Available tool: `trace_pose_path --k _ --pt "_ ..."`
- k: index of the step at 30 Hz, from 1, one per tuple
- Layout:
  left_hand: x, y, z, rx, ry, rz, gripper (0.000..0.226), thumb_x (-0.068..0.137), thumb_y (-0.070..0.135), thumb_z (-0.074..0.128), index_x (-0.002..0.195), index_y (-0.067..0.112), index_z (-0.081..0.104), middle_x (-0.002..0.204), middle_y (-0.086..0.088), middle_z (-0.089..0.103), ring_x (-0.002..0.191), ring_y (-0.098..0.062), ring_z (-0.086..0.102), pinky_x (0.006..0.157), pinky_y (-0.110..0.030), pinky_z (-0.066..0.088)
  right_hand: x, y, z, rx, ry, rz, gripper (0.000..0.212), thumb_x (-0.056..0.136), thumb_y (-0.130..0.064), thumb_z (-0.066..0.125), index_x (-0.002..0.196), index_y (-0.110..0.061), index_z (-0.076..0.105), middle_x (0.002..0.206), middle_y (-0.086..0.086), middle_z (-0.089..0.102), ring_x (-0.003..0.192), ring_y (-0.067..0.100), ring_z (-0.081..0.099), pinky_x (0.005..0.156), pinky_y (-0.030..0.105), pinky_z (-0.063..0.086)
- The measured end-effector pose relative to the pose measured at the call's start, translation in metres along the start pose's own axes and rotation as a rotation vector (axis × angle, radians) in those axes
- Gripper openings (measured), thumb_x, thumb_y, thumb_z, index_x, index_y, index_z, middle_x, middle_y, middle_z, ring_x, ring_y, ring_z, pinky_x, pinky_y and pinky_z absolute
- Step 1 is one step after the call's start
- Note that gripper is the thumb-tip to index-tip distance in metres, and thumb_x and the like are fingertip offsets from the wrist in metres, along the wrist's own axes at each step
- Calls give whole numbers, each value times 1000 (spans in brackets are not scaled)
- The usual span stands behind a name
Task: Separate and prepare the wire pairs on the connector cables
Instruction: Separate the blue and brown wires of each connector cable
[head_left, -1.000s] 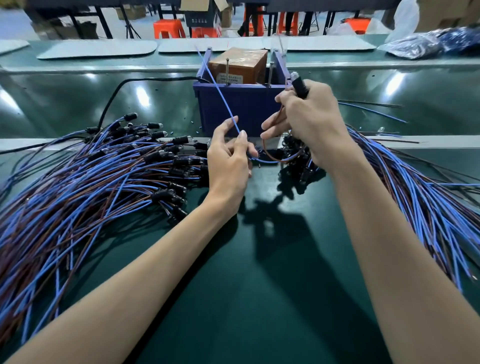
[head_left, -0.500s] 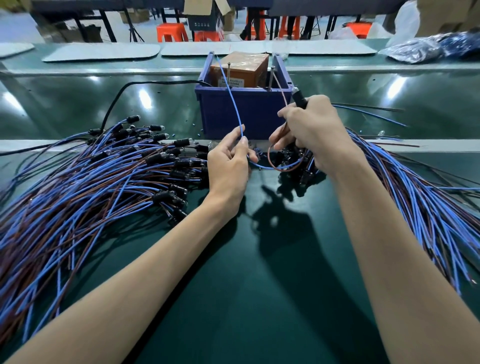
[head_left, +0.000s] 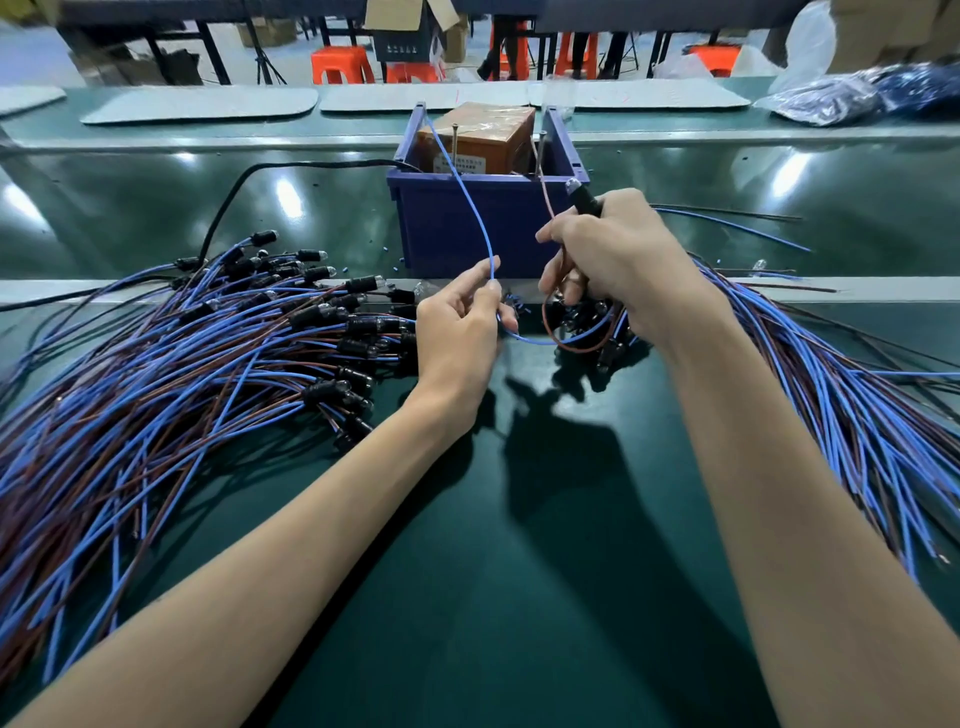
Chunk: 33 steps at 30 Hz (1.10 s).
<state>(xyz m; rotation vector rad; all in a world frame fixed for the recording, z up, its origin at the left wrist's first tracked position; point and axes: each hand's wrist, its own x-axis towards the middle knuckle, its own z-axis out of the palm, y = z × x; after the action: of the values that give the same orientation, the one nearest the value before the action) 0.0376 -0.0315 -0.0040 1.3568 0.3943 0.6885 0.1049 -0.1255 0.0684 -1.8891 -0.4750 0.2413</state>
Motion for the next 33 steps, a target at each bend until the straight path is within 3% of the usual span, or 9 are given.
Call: trace_pose_path --k 7,21,26,30,33 --pt "-4 1 0 21 -49 -17 27 94 1 46 115 3 63 42 7 53 28 -4 29 32 -14 25 -5 -5 -1 -19 -52 -44 24 87 -10 51 97 8 63 41 -1 57 29 8 37 35 13 32" --pt "-7 1 -1 64 -130 -11 25 94 1 46 109 5 66 45 5 56 27 -6 29 33 -15 24 -14 -13 0 -73 -165 -149 29 91 -11 50 100 15 61 38 -2 49 32 9 34 37 15 31" --pt "-7 2 -1 69 -153 -20 25 93 0 45 107 -3 66 44 6 55 26 -6 30 33 -13 24 -15 -14 1 -86 -189 -175 25 89 -12 51 95 8 64 39 -3 51 33 10 35 39 17 33" --pt "-9 3 -1 90 -185 -16 26 91 -2 43 106 -8 63 43 7 53 26 -6 29 33 -13 23 -15 -15 2 -80 -223 -199 21 91 -11 47 83 -14 66 41 -3 52 39 13 40 40 18 34" --pt "-12 5 -1 102 -209 -9 24 90 -3 42 101 -9 62 42 6 53 26 -6 28 33 -13 22 -15 -14 2 -87 -240 -212 23 90 -11 47 81 -17 66 40 -3 52 37 11 39 39 17 34"
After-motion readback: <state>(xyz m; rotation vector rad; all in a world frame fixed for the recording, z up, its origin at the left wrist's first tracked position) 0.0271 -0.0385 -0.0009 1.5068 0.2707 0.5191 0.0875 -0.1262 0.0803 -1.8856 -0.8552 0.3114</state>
